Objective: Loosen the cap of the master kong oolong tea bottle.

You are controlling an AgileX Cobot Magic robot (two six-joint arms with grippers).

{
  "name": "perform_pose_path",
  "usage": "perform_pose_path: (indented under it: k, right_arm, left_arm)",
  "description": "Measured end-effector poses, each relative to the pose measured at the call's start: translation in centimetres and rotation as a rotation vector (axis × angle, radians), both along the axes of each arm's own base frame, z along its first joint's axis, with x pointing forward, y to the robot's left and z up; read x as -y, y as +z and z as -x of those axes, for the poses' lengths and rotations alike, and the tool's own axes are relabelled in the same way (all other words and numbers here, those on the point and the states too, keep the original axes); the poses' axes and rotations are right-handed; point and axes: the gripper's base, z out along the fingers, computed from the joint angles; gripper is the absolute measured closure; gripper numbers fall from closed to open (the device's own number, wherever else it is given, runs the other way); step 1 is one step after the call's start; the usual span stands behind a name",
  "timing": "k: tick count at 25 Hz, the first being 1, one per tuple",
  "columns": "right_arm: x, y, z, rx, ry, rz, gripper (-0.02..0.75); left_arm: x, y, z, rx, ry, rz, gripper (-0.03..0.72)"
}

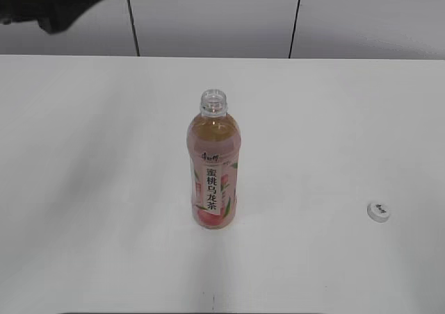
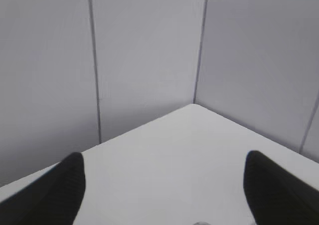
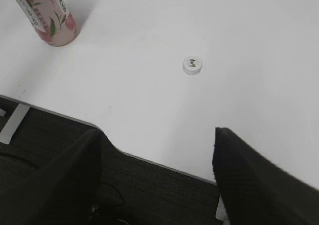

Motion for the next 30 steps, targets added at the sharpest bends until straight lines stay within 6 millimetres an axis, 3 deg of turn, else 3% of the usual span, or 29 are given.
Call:
perform_pose_path:
  k: [6, 10, 15, 23, 30]
  right_arm:
    - [0.0, 0.0, 0.0, 0.000, 0.000, 0.000, 0.213]
    - [0.0, 0.0, 0.0, 0.000, 0.000, 0.000, 0.213]
    - [0.0, 0.0, 0.0, 0.000, 0.000, 0.000, 0.213]
    - [0.0, 0.0, 0.0, 0.000, 0.000, 0.000, 0.213]
    - [0.0, 0.0, 0.0, 0.000, 0.000, 0.000, 0.213]
  left_arm:
    - [-2.2, -1.2, 1.1, -0.100, 0.185, 0.120, 0.100]
    - [-4.0, -1.4, 3.2, -0.112, 0.280, 0.181, 0.100]
    - [-6.5, -0.3, 6.8, -0.076, 0.364, 0.122, 0.101]
    - [-9.5, -2.3, 13.0, -0.291, 0.334, -0.093, 0.101]
    - [-11.8, -2.2, 18.1, -0.338, 0.291, -0.130, 0.101]
